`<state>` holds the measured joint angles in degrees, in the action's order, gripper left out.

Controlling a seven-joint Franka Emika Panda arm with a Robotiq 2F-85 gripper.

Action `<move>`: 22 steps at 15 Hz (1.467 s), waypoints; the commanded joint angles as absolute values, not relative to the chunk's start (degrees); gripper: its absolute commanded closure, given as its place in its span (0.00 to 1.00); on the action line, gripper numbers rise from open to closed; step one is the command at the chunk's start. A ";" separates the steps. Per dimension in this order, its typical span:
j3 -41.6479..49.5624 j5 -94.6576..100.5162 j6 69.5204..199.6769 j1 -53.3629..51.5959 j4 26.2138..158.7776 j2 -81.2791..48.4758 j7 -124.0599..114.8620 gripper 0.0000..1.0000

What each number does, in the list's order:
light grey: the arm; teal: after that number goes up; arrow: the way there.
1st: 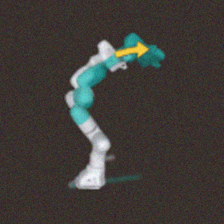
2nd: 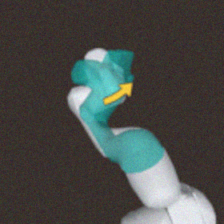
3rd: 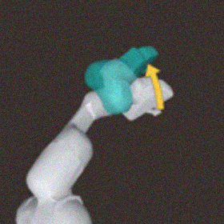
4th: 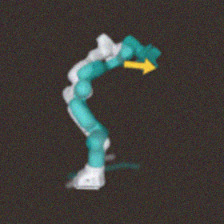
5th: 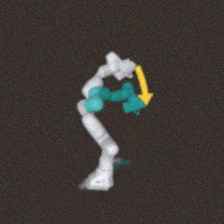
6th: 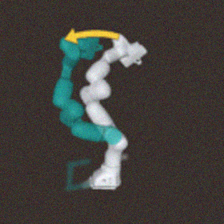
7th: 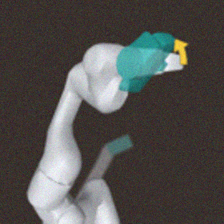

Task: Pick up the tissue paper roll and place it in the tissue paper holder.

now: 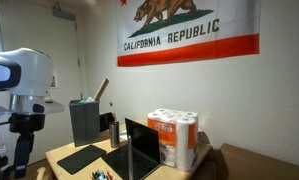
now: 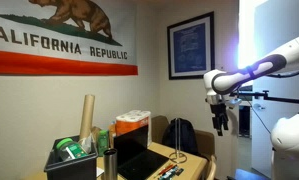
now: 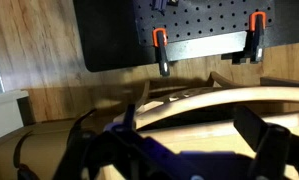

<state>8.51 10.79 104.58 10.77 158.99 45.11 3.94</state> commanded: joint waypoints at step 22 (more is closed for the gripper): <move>-1.10 5.28 112.73 -6.98 104.38 -0.58 28.57 0.00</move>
<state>0.31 7.30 113.89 -6.95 115.59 7.17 24.22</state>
